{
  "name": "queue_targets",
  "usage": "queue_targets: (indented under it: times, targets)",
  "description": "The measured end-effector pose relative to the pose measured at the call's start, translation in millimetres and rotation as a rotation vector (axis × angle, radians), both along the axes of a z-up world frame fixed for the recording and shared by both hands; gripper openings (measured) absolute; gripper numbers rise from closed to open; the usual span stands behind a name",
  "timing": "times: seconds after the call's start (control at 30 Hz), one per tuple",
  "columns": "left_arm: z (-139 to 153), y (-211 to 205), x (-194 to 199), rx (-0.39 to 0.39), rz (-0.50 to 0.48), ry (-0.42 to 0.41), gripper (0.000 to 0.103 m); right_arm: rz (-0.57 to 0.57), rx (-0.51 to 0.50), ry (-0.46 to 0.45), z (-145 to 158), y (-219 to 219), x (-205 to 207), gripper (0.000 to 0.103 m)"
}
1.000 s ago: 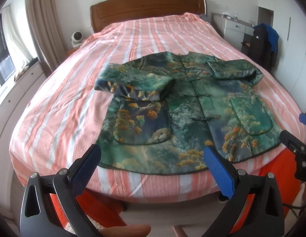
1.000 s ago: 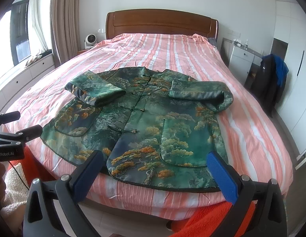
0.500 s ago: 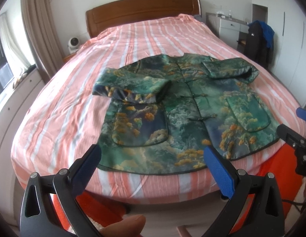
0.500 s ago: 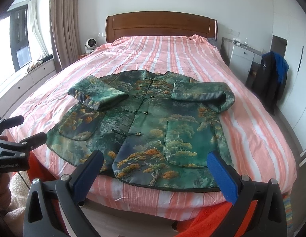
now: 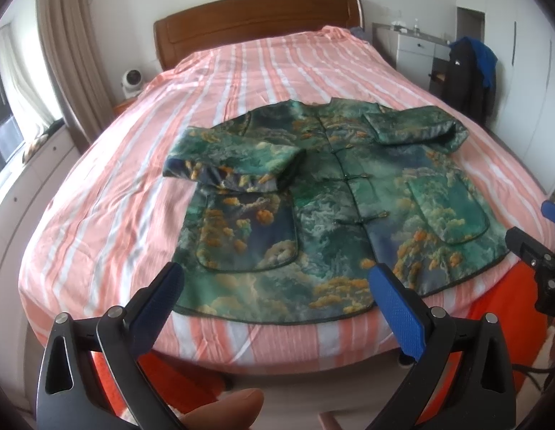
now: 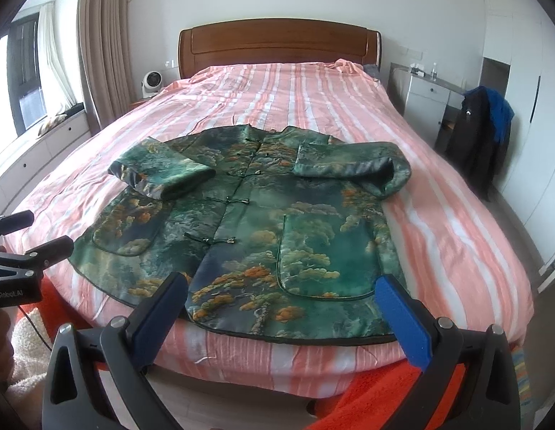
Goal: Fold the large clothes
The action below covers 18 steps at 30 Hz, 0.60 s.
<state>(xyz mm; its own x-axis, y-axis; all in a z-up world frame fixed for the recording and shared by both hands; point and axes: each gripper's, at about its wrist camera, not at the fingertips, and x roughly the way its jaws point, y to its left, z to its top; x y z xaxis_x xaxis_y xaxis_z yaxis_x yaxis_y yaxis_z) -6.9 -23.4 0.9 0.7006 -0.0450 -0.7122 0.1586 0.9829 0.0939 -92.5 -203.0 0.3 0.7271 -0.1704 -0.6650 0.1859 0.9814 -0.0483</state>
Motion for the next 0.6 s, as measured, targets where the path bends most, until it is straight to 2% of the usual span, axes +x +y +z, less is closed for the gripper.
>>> queue_targets:
  times: [0.23, 0.6]
  targets:
    - [0.5, -1.9, -0.2, -0.001, -0.002, -0.005, 0.103, -0.029, -0.009, -0.017, 4.1, -3.0, -0.7, 0.103]
    - [-4.0, 3.8, 4.0, -0.005, 0.006, 0.019, 0.103, -0.026, -0.02, 0.005, -0.9, 0.2, 0.8, 0.103]
